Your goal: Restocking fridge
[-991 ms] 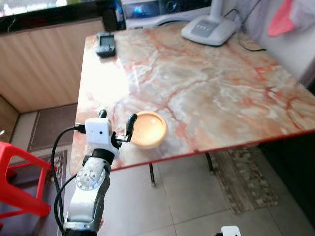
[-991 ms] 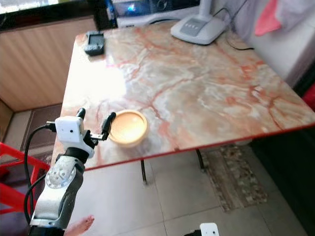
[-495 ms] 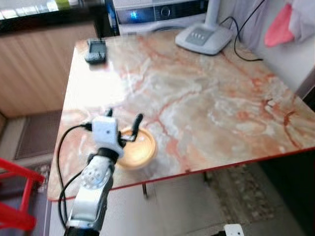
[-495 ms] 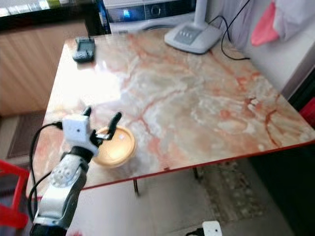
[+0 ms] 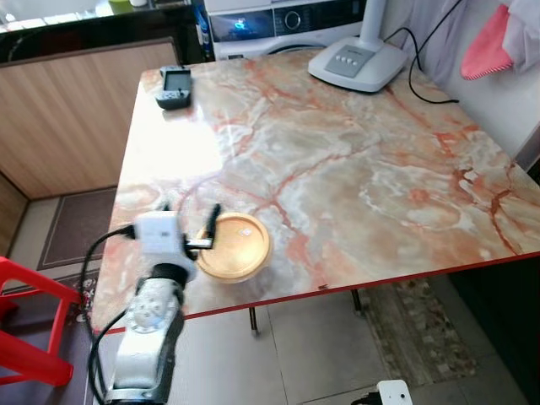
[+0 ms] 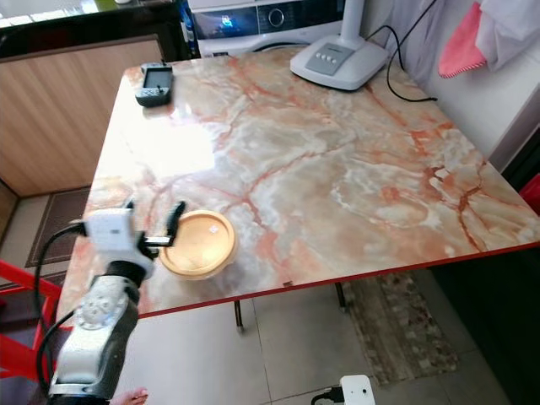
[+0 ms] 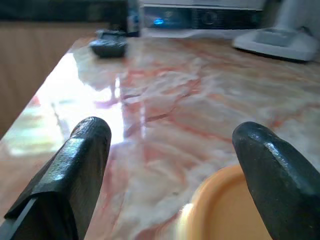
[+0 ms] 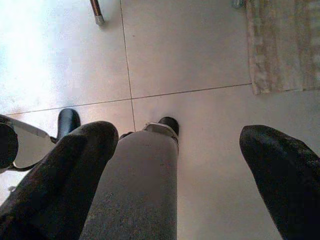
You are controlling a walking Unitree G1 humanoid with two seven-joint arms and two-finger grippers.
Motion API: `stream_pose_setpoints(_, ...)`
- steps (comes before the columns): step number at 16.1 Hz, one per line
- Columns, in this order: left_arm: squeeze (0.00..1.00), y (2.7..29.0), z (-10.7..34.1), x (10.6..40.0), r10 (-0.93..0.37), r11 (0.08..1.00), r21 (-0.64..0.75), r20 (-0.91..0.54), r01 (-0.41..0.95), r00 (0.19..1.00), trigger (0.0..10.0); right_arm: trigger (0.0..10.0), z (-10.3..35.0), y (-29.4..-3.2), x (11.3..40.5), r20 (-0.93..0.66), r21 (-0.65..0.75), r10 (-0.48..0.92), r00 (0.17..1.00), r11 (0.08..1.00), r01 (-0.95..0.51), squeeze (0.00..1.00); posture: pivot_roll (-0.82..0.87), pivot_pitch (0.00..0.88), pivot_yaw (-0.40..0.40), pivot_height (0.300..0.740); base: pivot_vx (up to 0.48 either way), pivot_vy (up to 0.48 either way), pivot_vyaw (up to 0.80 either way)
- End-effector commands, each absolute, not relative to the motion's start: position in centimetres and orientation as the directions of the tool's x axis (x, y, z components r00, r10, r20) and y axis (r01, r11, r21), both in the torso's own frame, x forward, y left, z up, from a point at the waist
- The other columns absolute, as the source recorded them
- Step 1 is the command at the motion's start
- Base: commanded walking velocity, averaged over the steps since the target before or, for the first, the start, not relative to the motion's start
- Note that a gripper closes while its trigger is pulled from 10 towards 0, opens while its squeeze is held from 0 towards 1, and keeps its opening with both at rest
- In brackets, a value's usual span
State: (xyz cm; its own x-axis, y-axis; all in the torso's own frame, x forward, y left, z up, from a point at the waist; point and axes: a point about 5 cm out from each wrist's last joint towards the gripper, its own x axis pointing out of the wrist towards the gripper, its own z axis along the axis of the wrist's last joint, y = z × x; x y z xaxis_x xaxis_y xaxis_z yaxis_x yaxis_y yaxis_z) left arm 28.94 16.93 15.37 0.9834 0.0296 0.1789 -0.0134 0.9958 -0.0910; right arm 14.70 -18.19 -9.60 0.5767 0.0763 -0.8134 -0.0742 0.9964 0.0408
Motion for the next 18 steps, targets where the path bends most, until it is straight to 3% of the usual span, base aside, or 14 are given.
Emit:
stream_pose_setpoints(1,0.0,17.8,15.3,29.1,0.073,0.987,-0.155,0.161,-0.048,0.984,10.0,10.0,-10.2,-17.9,13.3,-0.844,0.056,0.086,0.529,0.996,-0.072,0.0,0.06,0.173,0.033,0.74,0.0,0.0,0.0)
stream_pose_setpoints(2,0.0,17.9,15.5,29.3,0.064,0.988,-0.149,0.167,-0.039,0.984,10.0,10.0,-10.2,-18.0,13.3,-0.844,0.056,0.085,0.529,0.996,-0.072,0.0,0.07,0.178,0.033,0.74,0.0,0.0,0.0)
stream_pose_setpoints(4,1.0,17.3,15.3,29.5,0.023,0.973,-0.229,0.135,0.008,0.991,10.0,10.0,-10.1,-18.0,13.4,-0.844,0.053,0.084,0.53,0.996,-0.073,0.0,0.07,0.186,0.031,0.74,0.0,0.0,0.0)
stream_pose_setpoints(8,1.0,16.8,14.5,29.0,-0.026,0.939,-0.338,0.118,0.065,0.993,10.0,10.0,-10.1,-18.1,13.5,-0.844,0.053,0.085,0.529,0.996,-0.075,0.0,0.07,0.192,0.028,0.74,0.0,0.0,0.0)
stream_pose_setpoints(9,0.65,15.8,14.2,28.8,-0.107,0.937,-0.322,0.106,0.136,0.989,10.0,10.0,-10.1,-18.1,13.6,-0.845,0.051,0.084,0.529,0.996,-0.076,0.0,0.07,0.191,0.029,0.74,0.0,0.0,0.0)
stream_pose_setpoints(10,0.65,15.8,14.2,28.8,-0.113,0.938,-0.317,0.104,0.141,0.988,10.0,10.0,-10.1,-18.1,13.6,-0.845,0.051,0.083,0.529,0.996,-0.076,0.0,0.07,0.191,0.029,0.74,0.0,0.0,0.0)
stream_pose_setpoints(11,0.0,15.6,14.1,28.6,-0.127,0.929,-0.336,0.101,0.154,0.987,10.0,10.0,-10.1,-18.1,13.6,-0.844,0.05,0.083,0.529,0.996,-0.075,0.0,0.07,0.19,0.03,0.74,0.0,0.0,0.0)
stream_pose_setpoints(18,0.0,16.1,13.7,27.3,-0.146,0.914,-0.366,0.102,0.174,0.984,10.0,10.0,-10.1,-18.1,13.5,-0.843,0.052,0.084,0.531,0.996,-0.075,0.0,0.07,0.179,0.031,0.74,0.0,0.0,0.0)
